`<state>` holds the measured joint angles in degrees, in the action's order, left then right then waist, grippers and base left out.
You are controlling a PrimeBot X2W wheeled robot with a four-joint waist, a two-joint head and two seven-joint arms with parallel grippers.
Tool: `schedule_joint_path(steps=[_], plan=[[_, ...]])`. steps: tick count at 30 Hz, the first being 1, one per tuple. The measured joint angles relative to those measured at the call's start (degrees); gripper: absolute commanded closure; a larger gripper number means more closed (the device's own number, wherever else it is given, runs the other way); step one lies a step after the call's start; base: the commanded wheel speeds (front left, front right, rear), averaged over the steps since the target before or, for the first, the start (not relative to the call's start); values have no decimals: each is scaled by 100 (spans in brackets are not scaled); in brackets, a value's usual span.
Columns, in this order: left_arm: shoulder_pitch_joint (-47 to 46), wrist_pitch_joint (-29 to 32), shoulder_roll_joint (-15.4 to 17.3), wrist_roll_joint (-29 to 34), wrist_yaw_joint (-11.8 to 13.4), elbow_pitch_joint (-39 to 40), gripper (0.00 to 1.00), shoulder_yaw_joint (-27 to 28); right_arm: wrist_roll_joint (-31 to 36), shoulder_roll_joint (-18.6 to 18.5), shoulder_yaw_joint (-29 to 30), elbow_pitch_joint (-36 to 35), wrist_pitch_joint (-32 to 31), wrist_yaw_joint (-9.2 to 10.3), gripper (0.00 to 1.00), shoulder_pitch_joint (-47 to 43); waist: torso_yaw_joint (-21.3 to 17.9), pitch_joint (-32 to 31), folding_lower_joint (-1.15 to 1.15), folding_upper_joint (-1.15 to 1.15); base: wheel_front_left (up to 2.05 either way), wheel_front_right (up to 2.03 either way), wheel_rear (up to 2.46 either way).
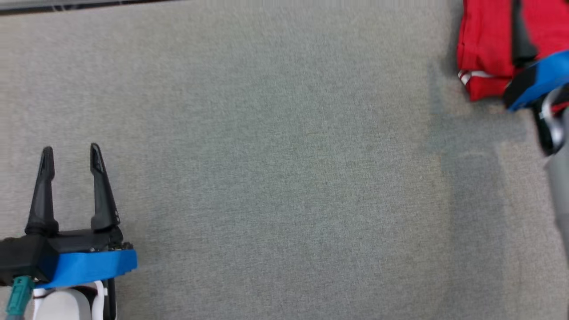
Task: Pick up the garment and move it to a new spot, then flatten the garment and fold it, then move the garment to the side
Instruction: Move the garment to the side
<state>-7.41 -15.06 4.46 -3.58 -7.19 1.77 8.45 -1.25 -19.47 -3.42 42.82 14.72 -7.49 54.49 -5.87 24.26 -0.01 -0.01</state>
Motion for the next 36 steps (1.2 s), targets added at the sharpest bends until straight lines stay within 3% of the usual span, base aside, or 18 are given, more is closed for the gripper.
schedule_joint_path(steps=[14, 36], plan=[[506, 0, -124, -98, 0, -742, 0, 19, -534, 984, -274, -1588, 32, 0, 0, -2324, 351, -1046, -1, 0, 0, 0, 0], [1198, 0, -151, 49, 0, -1625, 0, -147, -592, 1607, 357, -2541, 33, 0, 0, -5165, 591, -2212, 0, 0, 0, 0, 0]])
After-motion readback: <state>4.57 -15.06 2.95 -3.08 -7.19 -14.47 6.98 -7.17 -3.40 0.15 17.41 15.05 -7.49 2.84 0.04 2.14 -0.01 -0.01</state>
